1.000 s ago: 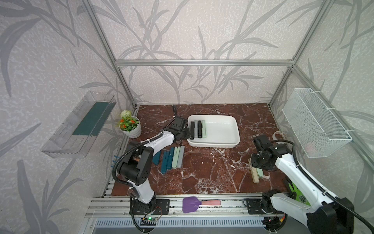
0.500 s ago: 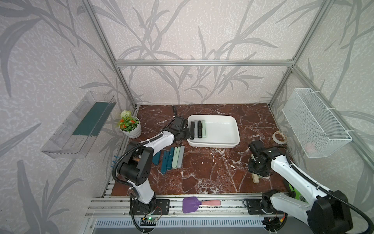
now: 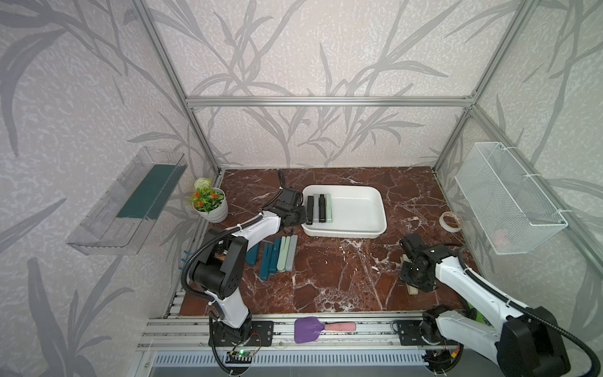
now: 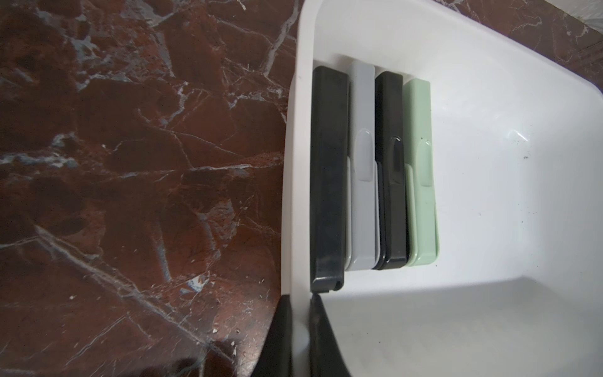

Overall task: Put the pruning pliers into the storage box
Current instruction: Pick up the pruning pliers from the center of the board.

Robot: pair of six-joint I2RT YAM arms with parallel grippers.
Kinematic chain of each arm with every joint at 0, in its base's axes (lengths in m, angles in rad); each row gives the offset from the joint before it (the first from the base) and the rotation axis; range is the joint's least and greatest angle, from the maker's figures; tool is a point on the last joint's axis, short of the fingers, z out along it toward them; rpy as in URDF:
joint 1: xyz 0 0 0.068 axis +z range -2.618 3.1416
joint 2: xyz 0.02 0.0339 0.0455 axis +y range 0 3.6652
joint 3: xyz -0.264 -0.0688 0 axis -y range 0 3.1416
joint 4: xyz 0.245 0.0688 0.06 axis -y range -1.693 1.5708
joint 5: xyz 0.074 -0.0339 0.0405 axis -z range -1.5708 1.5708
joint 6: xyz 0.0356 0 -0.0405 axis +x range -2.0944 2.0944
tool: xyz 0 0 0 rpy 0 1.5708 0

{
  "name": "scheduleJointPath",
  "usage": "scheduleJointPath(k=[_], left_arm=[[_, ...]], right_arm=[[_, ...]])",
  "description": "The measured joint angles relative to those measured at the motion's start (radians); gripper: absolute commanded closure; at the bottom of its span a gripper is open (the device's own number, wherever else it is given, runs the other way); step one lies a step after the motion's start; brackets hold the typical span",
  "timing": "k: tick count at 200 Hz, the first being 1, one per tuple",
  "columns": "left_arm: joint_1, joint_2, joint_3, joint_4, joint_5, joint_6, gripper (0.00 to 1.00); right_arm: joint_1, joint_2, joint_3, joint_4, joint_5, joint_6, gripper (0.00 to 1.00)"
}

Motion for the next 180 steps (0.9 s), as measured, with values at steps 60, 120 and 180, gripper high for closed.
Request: scheduleJointPath(k=[60, 120, 180], left_arm=[[0.0, 0.0, 0.0, 0.0, 0.0, 0.0, 0.9], [0.0, 0.0, 0.0, 0.0, -0.001, 0.001, 0.9], [0.0, 0.002, 0.0, 0.0, -0.004, 0.001, 0.9]], right_arm=[[0.099, 0.034, 0.003, 0.039, 0.003, -0.004, 0.52], [0.143, 0.095, 0.008, 0.058, 0.034, 0.017, 0.63], [0.194, 0.102, 0.038, 0.059, 0.08, 0.02, 0.8]])
